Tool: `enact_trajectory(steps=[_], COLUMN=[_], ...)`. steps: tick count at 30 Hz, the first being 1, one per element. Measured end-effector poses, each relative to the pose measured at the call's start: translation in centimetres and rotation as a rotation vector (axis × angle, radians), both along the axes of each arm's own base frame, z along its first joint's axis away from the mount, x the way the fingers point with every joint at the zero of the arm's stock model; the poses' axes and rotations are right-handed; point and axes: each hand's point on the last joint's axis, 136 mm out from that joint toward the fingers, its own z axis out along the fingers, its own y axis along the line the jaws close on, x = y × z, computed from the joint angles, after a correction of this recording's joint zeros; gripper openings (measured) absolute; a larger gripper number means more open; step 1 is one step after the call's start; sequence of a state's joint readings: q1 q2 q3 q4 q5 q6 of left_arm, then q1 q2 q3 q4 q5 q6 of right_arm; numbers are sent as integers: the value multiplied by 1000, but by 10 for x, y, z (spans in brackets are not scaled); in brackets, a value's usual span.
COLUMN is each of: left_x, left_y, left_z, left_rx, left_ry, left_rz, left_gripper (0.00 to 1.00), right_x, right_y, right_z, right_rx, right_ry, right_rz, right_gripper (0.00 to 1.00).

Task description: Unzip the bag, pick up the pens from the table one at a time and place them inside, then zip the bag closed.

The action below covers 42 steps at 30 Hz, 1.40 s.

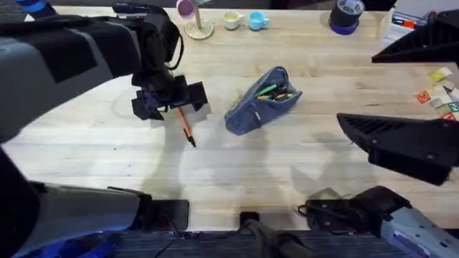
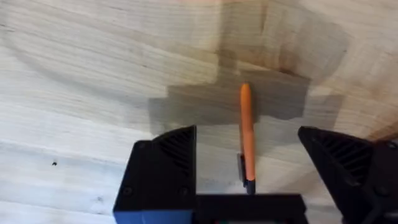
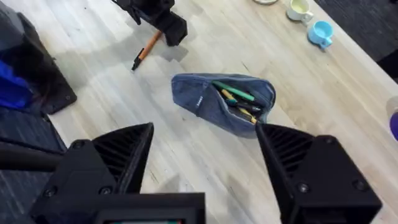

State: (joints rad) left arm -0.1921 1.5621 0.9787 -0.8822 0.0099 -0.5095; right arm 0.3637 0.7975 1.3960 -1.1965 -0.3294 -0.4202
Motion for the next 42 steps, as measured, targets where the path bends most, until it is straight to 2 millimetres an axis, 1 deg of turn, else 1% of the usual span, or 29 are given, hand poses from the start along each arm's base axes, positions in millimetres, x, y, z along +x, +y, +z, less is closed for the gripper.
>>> enact_trajectory(steps=[5,10,11,12,14,16,18,20,21,31,32,34,37,40,42], left_x=[-5,-2,-1,-2,-2,-3,-3,-3,-3,-1,0,10,38,72,89], left_y=[-3,-3,-3,-2,0,1,0,-1,-1,-2,-2,-6,-16,-35,-50], left_z=[-15,-15,-15,-15,-15,-15,-15,-15,-15,-13,-13,-9,10,45,68], left_rx=[-11,-8,-8,-3,3,4,1,-7,-7,-4,-5,-14,-27,-50,-65], left_ry=[65,75,74,76,78,80,81,82,83,98,104,97,27,-94,-172], left_rz=[27,74,78,80,86,94,98,97,96,92,90,77,31,-40,-92], left_gripper=[993,996,978,939,814,652,403,109,61,41,40,41,41,41,41], right_x=[0,0,0,0,0,0,0,0,0,0,0,0,0,0,0], right_y=[0,0,0,0,0,0,0,0,0,0,0,0,0,0,0], right_z=[0,0,0,0,0,0,0,0,0,0,0,0,0,0,0], right_rx=[0,0,0,0,0,0,0,0,0,0,0,0,0,0,1], right_ry=[0,0,0,0,0,0,0,0,0,0,-1,-1,-1,0,-1], right_rz=[0,0,0,0,0,0,0,0,0,0,0,0,0,0,0], right_gripper=[995,996,996,996,996,996,996,996,996,996,996,996,996,997,997])
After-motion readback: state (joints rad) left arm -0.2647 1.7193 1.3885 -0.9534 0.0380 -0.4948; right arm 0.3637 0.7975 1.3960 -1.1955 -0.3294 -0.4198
